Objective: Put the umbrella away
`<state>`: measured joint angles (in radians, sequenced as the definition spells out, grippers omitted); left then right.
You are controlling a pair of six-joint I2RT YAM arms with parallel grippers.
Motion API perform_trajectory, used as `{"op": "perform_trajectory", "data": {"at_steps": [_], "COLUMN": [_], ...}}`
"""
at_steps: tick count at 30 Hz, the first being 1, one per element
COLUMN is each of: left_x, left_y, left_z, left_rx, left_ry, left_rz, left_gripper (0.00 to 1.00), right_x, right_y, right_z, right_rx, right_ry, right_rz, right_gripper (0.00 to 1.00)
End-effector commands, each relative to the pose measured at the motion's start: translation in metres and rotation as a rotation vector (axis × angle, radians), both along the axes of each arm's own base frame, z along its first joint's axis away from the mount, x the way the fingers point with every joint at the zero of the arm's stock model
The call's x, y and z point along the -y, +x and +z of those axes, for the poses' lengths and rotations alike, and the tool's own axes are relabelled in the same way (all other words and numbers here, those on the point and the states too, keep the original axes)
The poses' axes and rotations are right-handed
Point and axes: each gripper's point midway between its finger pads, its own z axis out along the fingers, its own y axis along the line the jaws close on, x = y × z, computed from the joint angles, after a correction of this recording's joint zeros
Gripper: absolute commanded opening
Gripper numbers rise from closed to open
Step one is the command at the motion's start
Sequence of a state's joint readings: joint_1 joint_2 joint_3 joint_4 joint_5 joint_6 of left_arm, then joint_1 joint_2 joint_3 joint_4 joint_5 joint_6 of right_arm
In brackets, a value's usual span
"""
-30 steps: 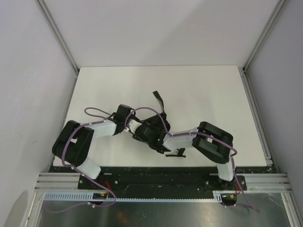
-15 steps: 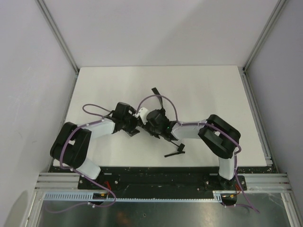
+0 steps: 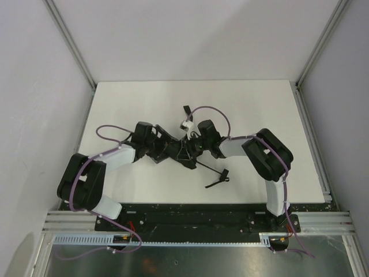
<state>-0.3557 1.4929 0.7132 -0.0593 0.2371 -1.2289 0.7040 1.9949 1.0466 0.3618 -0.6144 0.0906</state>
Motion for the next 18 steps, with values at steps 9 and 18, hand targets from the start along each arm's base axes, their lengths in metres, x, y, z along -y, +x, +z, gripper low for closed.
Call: {"op": "perform_trajectory", "data": {"at_steps": [9, 18], "left_x": [0.017, -0.005], "left_y": [-0.043, -0.038], "left_z": [-0.061, -0.083], "left_rx": [-0.12, -0.091], "left_ry": [0.032, 0.171], "left_rz": [-0.029, 0.0], "left_gripper": [0.95, 0.57], "right_x": [0.025, 0.015], "right_y": [-0.058, -0.064], "right_z": [-0.041, -0.002], "right_rx": [-0.47, -0.358], "right_ry": [-0.051, 0.015], "right_rz": [0.05, 0.161], "right_gripper": [0.0, 0.0]}}
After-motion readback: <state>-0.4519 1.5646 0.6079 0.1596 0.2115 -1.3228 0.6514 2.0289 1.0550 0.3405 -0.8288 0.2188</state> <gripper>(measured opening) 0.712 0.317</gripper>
